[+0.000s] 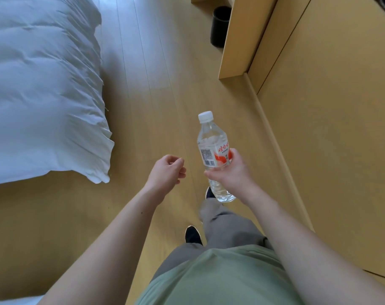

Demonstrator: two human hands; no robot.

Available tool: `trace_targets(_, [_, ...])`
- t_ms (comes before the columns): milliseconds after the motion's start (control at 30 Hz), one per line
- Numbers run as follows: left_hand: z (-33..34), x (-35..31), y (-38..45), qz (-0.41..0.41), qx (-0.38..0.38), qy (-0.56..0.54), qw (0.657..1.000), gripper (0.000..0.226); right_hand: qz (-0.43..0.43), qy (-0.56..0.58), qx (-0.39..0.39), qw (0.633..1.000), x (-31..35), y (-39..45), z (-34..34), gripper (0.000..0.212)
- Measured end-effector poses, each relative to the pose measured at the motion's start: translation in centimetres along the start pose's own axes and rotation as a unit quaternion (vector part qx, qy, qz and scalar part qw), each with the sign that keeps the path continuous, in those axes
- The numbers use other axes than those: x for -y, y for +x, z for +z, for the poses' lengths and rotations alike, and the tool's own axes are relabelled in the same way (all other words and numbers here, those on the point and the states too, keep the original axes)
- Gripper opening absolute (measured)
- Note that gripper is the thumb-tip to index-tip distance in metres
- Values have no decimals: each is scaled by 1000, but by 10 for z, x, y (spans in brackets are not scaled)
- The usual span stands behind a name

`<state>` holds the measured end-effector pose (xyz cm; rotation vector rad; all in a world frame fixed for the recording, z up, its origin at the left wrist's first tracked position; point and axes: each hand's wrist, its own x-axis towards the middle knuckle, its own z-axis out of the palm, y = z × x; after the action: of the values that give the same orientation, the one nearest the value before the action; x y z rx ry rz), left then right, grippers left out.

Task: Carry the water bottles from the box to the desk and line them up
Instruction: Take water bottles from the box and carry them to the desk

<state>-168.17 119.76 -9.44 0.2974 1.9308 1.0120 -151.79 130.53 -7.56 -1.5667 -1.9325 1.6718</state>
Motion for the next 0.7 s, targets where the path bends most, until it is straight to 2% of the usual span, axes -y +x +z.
trace_targets(400, [-30, -115, 159, -14, -24, 20, 999, 20, 4, -23, 24, 999, 101, 192, -5, 56])
trace_targets(700, [-49, -197, 262, -20, -39, -14, 999, 19, -5, -41, 45, 998, 176, 311, -9, 58])
